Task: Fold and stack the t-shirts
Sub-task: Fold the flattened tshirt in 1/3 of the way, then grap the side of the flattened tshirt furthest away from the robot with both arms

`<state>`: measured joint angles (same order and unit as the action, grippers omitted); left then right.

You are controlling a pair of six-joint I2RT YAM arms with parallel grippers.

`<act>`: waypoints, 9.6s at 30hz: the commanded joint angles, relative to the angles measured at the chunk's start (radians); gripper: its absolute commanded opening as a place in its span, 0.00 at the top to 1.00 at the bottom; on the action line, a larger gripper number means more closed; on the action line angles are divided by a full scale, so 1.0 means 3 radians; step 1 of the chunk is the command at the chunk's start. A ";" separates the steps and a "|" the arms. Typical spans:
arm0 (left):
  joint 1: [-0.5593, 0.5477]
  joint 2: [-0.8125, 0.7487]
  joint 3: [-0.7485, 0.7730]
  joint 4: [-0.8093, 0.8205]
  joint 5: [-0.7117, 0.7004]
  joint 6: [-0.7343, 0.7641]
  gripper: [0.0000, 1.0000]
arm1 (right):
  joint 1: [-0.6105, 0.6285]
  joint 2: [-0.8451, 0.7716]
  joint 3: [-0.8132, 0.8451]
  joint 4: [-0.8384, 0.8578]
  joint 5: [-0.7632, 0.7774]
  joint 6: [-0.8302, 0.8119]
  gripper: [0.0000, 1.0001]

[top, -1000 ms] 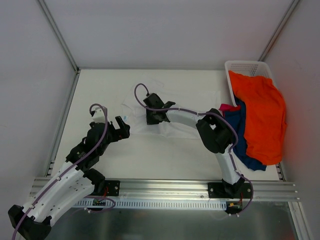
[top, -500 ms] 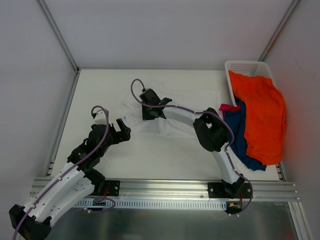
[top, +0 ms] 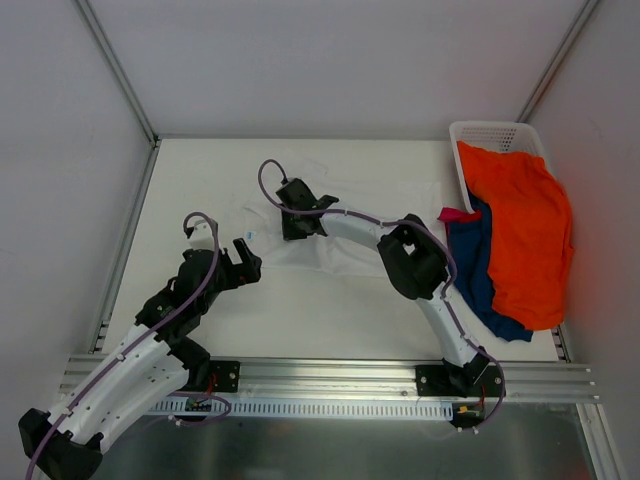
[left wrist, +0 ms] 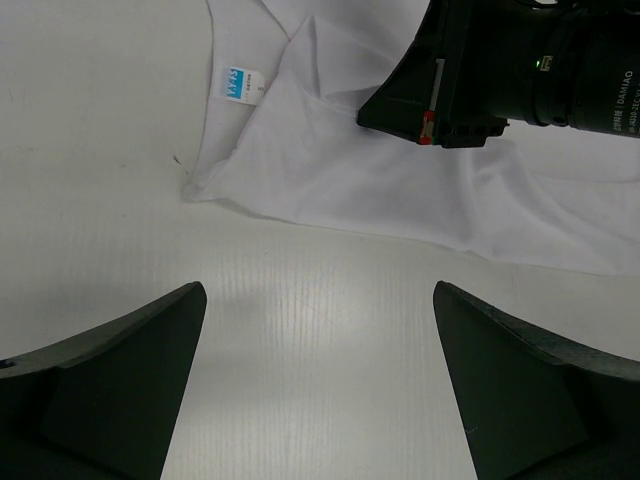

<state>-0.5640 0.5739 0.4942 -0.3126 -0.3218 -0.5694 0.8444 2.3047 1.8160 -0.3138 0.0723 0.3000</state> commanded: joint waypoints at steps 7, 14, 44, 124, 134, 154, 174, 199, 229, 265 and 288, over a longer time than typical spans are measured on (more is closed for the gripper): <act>-0.0027 0.0091 -0.0026 0.0055 -0.0017 -0.0020 0.01 | -0.0089 0.0120 0.0256 -0.0053 0.0097 -0.0069 1.00; -0.0027 0.0122 -0.0052 0.0076 -0.0037 -0.0030 0.01 | -0.0181 0.0177 0.0409 -0.0110 0.0117 -0.0115 0.99; 0.0008 0.1613 0.0264 0.2114 0.0095 0.0914 0.01 | -0.0800 -0.2162 -0.1435 0.0621 0.0433 -0.0315 0.00; 0.1777 0.5771 0.5557 -0.0297 0.1972 0.1724 0.01 | -0.0503 -0.4369 -0.3369 -0.0191 0.0516 -0.0243 0.02; 0.2268 0.6273 0.5956 -0.0390 0.2830 0.1750 0.01 | -0.0504 -0.4461 -0.3379 -0.0248 0.0455 -0.0315 0.01; 0.2345 0.6667 0.6135 -0.0395 0.3640 0.1371 0.01 | -0.0509 -0.4768 -0.3159 -0.0585 0.0649 -0.0259 0.01; 0.2294 0.6943 0.6355 -0.0405 0.3696 0.0569 0.01 | -0.0514 -0.5028 -0.3093 -0.0718 0.0690 -0.0300 0.00; 0.1936 0.6943 0.6176 -0.0410 0.3430 0.0395 0.47 | -0.0514 -0.5437 -0.3180 -0.0902 0.0792 -0.0320 0.01; 0.1900 0.6493 0.5537 -0.0196 0.3220 0.0712 1.00 | -0.2763 -0.0674 -0.0348 -0.0068 -0.1474 -0.0171 0.01; 0.1808 0.6314 0.5230 0.0055 0.3169 0.0717 1.00 | -0.2539 0.0202 0.0691 -0.0907 -0.0747 -0.0366 0.01; 0.1808 0.6299 0.5199 0.0081 0.3184 0.0727 1.00 | -0.2579 0.0581 0.1243 -0.0953 -0.0829 -0.0248 0.47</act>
<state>-0.0139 2.5278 2.0651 -0.2771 0.6445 -0.3752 0.0734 2.4683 2.1590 -0.5632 -0.1711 0.2111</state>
